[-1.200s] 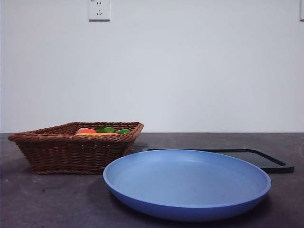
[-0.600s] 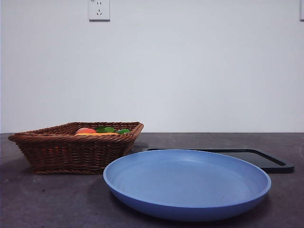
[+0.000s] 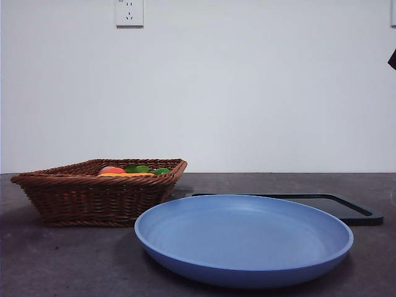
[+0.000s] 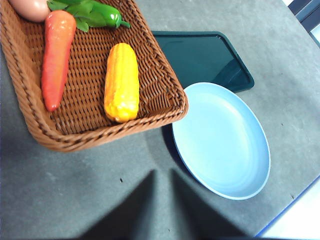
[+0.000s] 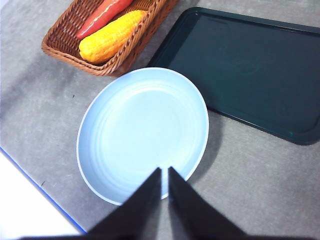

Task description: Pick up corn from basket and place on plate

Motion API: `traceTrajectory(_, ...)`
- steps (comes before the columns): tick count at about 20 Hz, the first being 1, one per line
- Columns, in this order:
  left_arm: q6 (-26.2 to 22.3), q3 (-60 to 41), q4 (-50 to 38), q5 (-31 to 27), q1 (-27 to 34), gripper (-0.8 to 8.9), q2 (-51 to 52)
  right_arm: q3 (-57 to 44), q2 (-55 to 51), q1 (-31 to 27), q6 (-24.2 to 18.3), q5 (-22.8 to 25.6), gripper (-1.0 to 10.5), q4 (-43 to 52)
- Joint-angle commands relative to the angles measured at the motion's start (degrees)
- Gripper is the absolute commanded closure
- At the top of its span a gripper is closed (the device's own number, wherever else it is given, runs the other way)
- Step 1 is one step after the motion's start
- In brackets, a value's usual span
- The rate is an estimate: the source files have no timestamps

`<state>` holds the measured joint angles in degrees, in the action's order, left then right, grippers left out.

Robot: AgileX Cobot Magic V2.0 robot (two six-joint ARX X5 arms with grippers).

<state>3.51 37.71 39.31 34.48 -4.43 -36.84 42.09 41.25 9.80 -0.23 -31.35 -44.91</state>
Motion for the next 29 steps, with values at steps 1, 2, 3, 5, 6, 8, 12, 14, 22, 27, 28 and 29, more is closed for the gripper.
traceTrajectory(1, -1.1, 1.3, -1.6, 0.2, -0.2, 4.77, -0.3, 1.1, 0.3, 0.3, -0.2, 0.0, 7.1, 0.3)
traceTrajectory(2, -0.9, 1.3, -1.7, 0.2, -0.2, 4.19, -0.3, 1.1, 0.3, 0.3, 0.1, 0.4, 6.6, 0.3)
traceTrajectory(3, -0.8, 1.3, -1.6, 0.2, -0.2, 4.06, -0.3, 1.1, 0.6, 0.3, 0.3, 0.8, 6.5, 0.3)
traceTrajectory(5, -0.4, 1.3, -1.6, 0.2, -0.2, 4.07, -0.3, 1.1, 1.6, 0.3, 0.9, 1.5, 6.5, 0.2)
traceTrajectory(6, -0.4, 1.3, -1.6, 0.2, -0.2, 4.07, -0.3, 1.1, 2.3, 0.3, 1.1, 1.4, 6.5, 0.2)
traceTrajectory(8, -0.4, 1.3, -1.6, 0.2, -0.2, 4.08, -0.3, 1.1, 4.7, 0.3, 1.1, 1.3, 6.5, 0.3)
traceTrajectory(12, -0.2, 1.3, -1.6, 0.2, -0.2, 4.09, -0.3, 1.1, 11.7, 2.1, 1.6, 1.4, 6.5, 1.2)
traceTrajectory(14, -0.2, 1.3, -1.6, 0.2, -0.2, 4.09, -0.3, 1.1, 15.8, 3.1, 1.7, 1.4, 6.5, 3.0)
traceTrajectory(22, -0.2, 1.3, -1.7, 0.2, -0.2, 4.09, -0.3, 1.1, 33.6, 5.8, 2.8, 1.4, 6.5, 13.5)
traceTrajectory(27, -0.2, 1.3, -1.7, 0.2, -0.2, 4.09, -0.3, 1.1, 40.7, 7.1, 3.3, 1.4, 6.7, 18.0)
traceTrajectory(28, -0.2, 1.3, -1.7, 0.2, -0.2, 4.09, -0.3, 1.1, 41.8, 7.3, 3.5, 1.5, 6.8, 18.7)
traceTrajectory(29, -0.2, 1.3, -1.7, 0.2, -0.2, 4.09, -0.3, 1.1, 42.7, 7.4, 3.6, 1.4, 7.0, 19.2)
